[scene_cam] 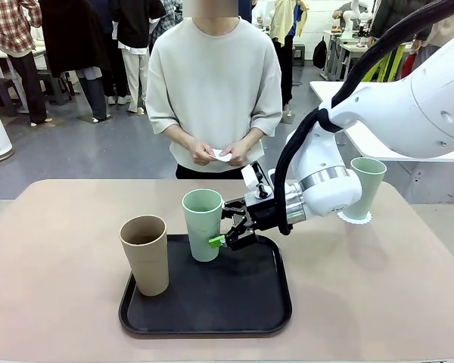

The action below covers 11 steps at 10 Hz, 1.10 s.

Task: Place coasters on the table and set cups on them.
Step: Take one Reusable plastic cup from the Flat Tray and place it on a coaster set by the human.

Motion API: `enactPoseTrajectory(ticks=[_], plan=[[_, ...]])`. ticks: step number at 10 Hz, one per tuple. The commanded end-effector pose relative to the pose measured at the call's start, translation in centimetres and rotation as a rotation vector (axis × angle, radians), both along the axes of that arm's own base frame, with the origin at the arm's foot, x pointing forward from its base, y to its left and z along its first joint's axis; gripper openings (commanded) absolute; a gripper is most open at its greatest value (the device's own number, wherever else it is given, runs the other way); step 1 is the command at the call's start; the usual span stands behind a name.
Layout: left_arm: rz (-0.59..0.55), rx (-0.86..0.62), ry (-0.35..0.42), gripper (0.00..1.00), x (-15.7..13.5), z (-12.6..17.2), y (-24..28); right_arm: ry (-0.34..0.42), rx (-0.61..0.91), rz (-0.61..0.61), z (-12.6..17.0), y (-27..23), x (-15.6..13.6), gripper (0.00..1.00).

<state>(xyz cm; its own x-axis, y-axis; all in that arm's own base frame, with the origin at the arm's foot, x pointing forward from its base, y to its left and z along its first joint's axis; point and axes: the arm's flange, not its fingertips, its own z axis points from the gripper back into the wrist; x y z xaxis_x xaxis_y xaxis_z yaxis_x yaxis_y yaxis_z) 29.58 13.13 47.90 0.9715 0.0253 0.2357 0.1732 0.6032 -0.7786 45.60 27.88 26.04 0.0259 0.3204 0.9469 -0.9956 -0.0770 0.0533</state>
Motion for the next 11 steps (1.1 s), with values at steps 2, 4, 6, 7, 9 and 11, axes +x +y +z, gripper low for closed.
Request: enactPoseTrajectory(ticks=[2, 4, 6, 7, 9, 11], plan=[[0.001, -0.009, -0.011, 1.00, 0.0, 0.0, 0.1, -0.032, 0.058, -0.047, -1.1, 0.5, 0.3, 1.00], [0.001, -0.009, -0.011, 1.00, 0.0, 0.0, 0.1, -0.028, 0.058, -0.053, -1.3, 1.0, 0.6, 1.00], [0.001, -0.009, -0.011, 1.00, 0.0, 0.0, 0.1, -0.013, 0.065, -0.037, -1.6, 1.8, 0.7, 1.00], [0.001, -0.009, -0.011, 1.00, 0.0, 0.0, 0.1, -0.006, 0.073, -0.028, -1.7, 2.1, 0.7, 1.00], [0.001, -0.009, -0.011, 1.00, 0.0, 0.0, 0.1, 0.002, 0.077, -0.026, -1.9, 2.6, 0.9, 1.00], [0.001, -0.009, -0.011, 1.00, 0.0, 0.0, 0.1, -0.003, 0.089, -0.021, -1.9, 3.0, 1.0, 1.00]])
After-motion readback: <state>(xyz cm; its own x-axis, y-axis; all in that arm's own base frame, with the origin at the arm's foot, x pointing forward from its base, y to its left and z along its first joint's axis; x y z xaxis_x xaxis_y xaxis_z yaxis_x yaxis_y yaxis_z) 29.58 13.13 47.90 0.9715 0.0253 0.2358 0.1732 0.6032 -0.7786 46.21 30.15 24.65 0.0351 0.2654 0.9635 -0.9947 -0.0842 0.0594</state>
